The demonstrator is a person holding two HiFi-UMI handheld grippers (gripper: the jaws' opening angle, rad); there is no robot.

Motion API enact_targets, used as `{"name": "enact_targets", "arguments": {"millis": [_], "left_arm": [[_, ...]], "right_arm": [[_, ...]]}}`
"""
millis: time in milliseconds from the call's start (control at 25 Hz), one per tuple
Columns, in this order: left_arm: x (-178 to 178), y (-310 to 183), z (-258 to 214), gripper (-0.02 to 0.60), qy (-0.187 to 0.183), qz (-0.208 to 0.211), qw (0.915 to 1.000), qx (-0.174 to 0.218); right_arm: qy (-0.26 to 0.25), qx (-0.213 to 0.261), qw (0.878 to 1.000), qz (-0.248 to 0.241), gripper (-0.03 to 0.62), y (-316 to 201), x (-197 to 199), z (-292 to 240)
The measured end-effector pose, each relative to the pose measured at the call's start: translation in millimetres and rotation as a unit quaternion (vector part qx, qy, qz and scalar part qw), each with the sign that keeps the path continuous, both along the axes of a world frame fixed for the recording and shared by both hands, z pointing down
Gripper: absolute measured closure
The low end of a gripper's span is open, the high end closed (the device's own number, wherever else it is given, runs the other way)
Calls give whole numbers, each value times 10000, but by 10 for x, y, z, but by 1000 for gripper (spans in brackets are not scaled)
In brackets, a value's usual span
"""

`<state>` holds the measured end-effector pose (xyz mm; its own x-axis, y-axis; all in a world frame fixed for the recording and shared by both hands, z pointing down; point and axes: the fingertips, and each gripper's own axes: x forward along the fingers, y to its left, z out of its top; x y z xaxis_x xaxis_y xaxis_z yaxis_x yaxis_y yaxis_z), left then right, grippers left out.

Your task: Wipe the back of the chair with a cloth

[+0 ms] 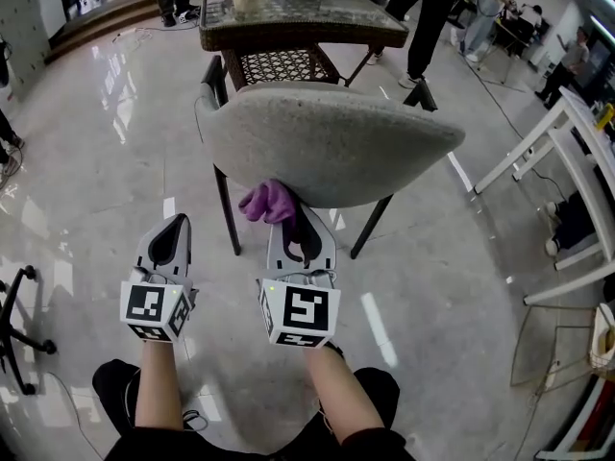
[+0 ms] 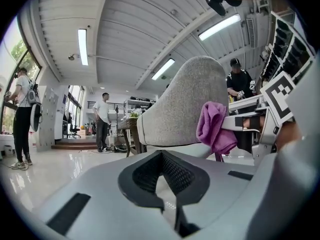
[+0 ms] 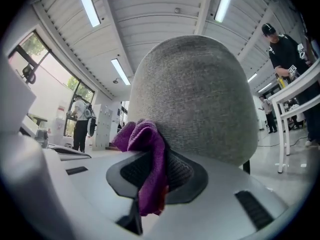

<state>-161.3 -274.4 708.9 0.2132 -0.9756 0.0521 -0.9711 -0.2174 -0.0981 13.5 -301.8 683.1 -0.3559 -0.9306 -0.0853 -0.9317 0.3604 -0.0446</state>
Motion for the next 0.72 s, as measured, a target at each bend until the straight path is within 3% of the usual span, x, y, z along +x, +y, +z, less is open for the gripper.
{"name": "enact_targets", "arguments": {"millis": [280, 720], "left_arm": [[378, -21, -14, 572, 22, 168, 9999, -25], [798, -5, -19, 572, -196, 510, 9985, -48]], "right_arm": [[84, 45, 9996, 248, 513, 27, 656, -2], [-59, -372, 9922, 1191, 513, -267, 1863, 93]]}}
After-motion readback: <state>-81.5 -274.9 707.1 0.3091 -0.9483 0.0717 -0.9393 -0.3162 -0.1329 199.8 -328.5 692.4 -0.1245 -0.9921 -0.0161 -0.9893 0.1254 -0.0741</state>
